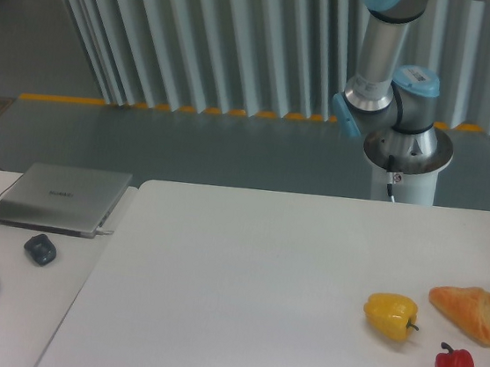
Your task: Place the yellow pepper in a basket
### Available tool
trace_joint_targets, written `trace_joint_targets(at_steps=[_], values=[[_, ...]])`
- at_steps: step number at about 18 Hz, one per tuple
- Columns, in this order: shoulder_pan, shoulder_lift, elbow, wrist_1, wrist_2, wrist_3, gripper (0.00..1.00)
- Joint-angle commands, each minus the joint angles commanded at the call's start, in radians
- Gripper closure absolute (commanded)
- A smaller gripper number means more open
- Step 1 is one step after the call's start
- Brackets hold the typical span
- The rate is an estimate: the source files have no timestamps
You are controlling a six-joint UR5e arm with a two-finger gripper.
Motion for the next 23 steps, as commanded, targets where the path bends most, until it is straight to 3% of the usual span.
trace_joint_targets(at_steps=[10, 16, 22, 23], values=[[-0.002, 0.008, -0.023, 0.006, -0.006, 0.015, 0.0], [-0.008, 0.034, -0.043, 0.032, 0.11, -0.038, 0.0], [-0.098, 0.028, -0.04, 0.04, 0.124, -0.038, 0.0], [-0.141, 0.025, -0.037, 0.038, 0.176, -0.032, 0.0]])
